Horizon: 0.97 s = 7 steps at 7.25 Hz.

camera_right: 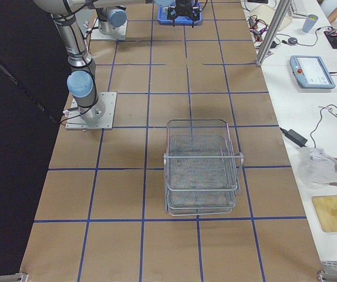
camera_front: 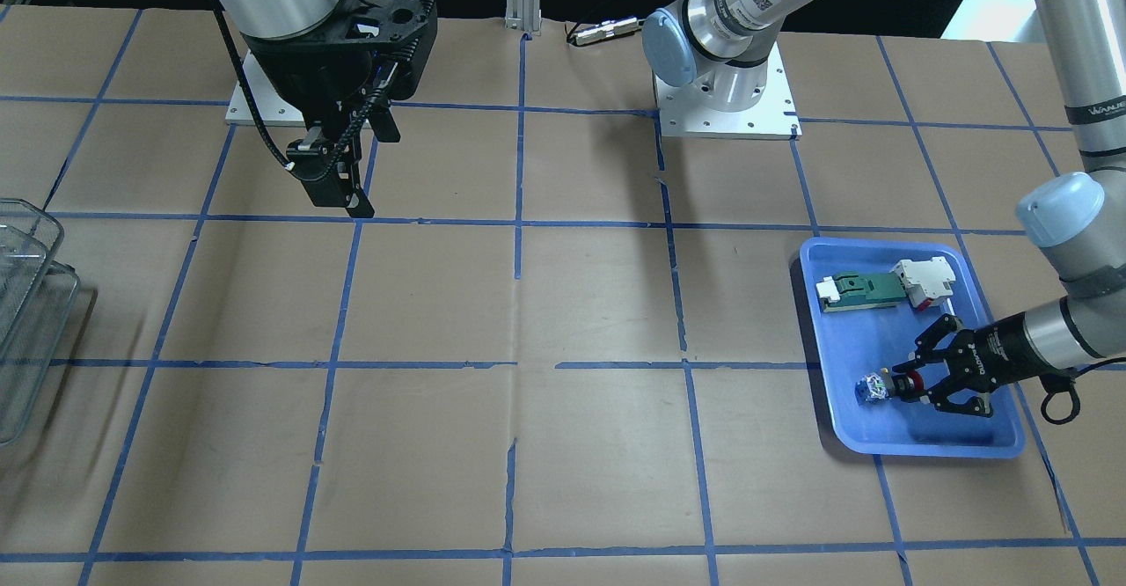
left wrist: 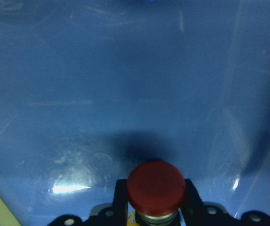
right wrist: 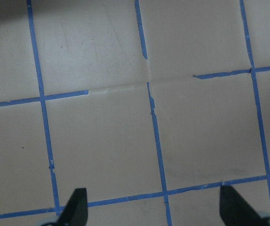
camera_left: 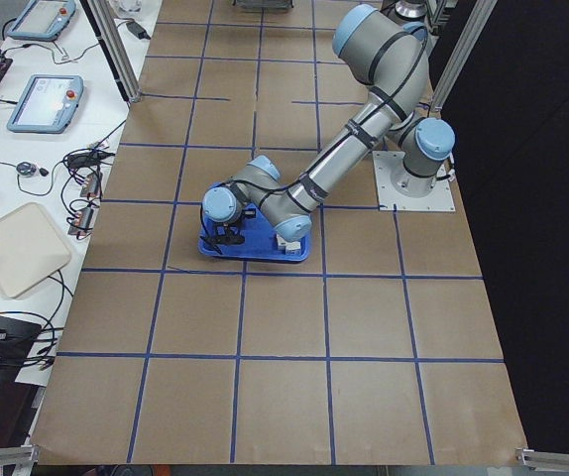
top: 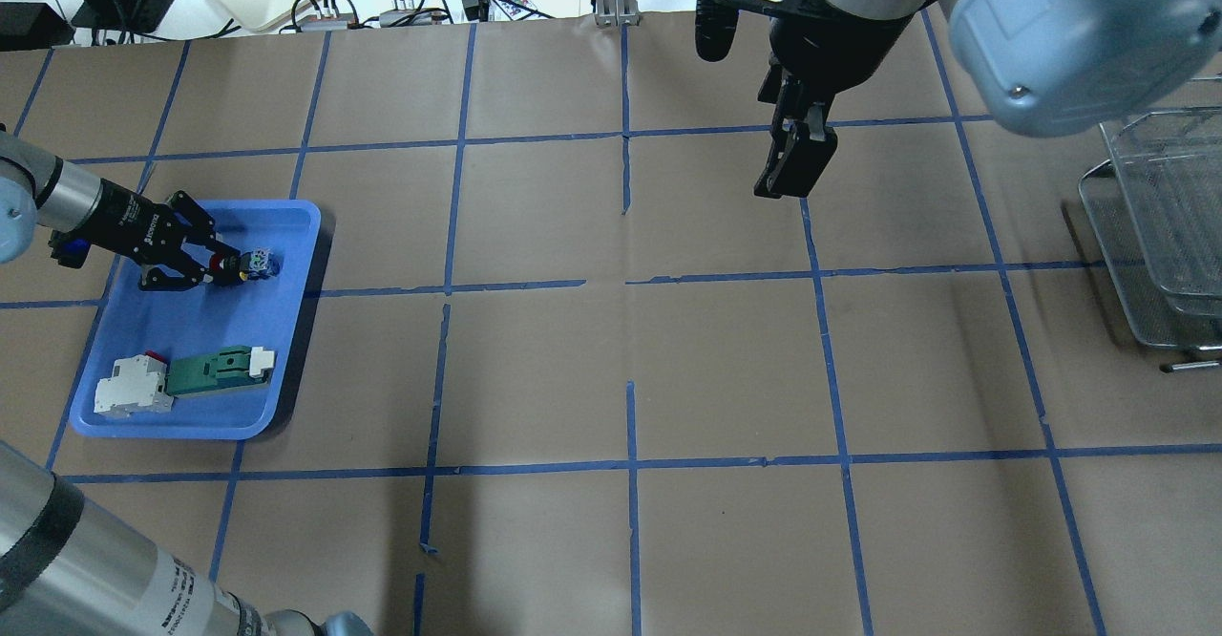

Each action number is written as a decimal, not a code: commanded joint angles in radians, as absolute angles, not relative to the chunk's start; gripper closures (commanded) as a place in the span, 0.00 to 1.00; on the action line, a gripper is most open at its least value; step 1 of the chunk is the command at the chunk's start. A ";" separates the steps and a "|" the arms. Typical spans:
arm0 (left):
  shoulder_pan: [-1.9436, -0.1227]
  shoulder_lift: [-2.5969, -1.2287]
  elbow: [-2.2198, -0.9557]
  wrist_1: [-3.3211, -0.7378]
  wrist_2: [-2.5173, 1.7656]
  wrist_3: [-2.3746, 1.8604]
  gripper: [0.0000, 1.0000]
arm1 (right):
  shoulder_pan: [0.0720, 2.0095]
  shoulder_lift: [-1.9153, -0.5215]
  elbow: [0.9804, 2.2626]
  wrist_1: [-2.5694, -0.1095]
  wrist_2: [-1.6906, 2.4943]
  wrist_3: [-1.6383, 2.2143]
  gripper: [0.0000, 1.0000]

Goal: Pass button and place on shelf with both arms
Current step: 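Lift the red button and carry it toward the right gripper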

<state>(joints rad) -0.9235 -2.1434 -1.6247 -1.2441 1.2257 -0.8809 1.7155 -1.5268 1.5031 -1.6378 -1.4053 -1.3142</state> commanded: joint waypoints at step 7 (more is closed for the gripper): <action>-1.139 -1.921 -1.578 -1.503 1.010 -1.085 1.00 | 1.692 -1.491 1.483 -1.631 -1.289 -1.487 0.00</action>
